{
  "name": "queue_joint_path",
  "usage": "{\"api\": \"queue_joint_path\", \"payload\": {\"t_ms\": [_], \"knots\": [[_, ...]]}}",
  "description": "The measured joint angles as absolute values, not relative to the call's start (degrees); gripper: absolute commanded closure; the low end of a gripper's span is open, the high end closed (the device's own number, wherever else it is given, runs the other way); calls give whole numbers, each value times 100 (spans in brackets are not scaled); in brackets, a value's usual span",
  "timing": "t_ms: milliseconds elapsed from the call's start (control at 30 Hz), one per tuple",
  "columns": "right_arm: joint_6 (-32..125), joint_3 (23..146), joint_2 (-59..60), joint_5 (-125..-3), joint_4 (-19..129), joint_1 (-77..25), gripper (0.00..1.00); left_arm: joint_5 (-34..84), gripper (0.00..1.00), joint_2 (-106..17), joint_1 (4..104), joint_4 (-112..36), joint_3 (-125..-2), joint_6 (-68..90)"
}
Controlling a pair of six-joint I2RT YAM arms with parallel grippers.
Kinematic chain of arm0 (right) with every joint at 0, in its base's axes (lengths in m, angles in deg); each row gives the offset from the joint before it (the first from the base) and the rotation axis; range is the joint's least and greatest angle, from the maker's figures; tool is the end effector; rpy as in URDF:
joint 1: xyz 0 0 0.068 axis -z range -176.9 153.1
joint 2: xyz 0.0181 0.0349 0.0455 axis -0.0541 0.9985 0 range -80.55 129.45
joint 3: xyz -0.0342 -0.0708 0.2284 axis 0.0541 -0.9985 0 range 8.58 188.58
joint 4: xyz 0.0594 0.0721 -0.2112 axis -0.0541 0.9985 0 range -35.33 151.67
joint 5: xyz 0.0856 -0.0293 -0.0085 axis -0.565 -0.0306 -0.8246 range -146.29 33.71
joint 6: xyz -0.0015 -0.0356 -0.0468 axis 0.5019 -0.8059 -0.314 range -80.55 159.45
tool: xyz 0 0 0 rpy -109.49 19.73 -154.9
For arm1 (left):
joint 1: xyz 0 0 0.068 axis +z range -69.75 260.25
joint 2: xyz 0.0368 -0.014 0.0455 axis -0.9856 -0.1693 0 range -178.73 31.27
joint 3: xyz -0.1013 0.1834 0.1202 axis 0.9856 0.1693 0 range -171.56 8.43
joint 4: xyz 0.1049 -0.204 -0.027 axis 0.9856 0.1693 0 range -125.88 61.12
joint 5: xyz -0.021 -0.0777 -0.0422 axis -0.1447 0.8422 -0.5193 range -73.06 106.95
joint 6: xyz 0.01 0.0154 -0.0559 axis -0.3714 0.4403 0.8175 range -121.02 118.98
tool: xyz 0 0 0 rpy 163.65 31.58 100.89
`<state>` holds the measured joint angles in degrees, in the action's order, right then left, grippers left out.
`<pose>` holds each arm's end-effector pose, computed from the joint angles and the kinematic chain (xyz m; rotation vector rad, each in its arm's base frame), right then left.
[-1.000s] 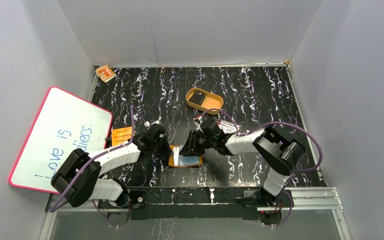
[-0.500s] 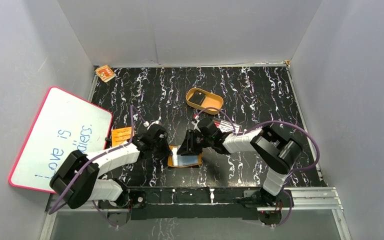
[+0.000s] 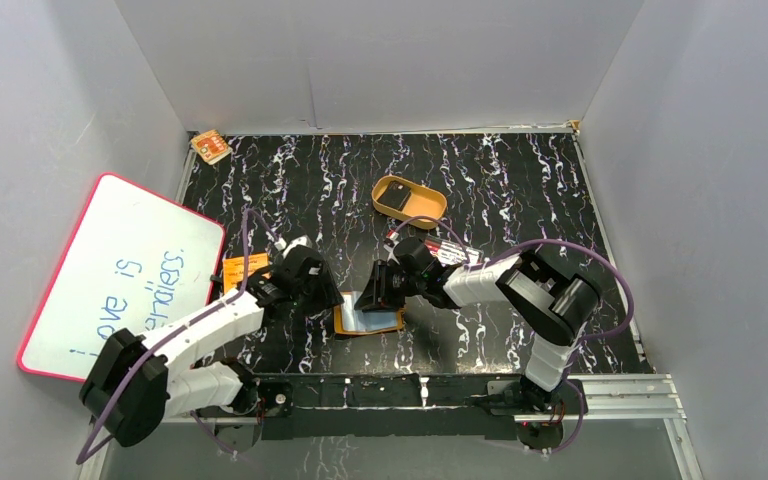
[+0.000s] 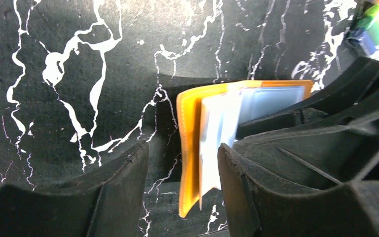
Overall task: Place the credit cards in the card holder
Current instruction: Open the card holder at the center of the board.
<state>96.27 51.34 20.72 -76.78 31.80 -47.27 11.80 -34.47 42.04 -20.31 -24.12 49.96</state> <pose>0.1925 0.2557 0.1246 -0.0922 2.5391 1.3170 0.1690 -0.1280 0.1711 -0.3208 2.4865 -0.5822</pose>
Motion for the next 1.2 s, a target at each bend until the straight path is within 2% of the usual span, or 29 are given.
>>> {"api": "queue_joint_path", "payload": {"t_ms": [200, 333, 733, 1200], "knots": [[9627, 5136, 2081, -7657, 3180, -4727, 60, 1156, 46, -3047, 4204, -1911, -2587, 5092], [9625, 5136, 2081, -7635, 3180, -4729, 60, 1175, 50, -2981, 4204, -2024, -2764, 5217], [9592, 5156, 2107, -7611, 3184, -4729, 62, 1484, 69, -4400, 4204, -2560, -3184, 5409], [9498, 5182, 2107, -7611, 3219, -4729, 62, 1608, 74, -4791, 4204, -2700, -3146, 5322]]}}
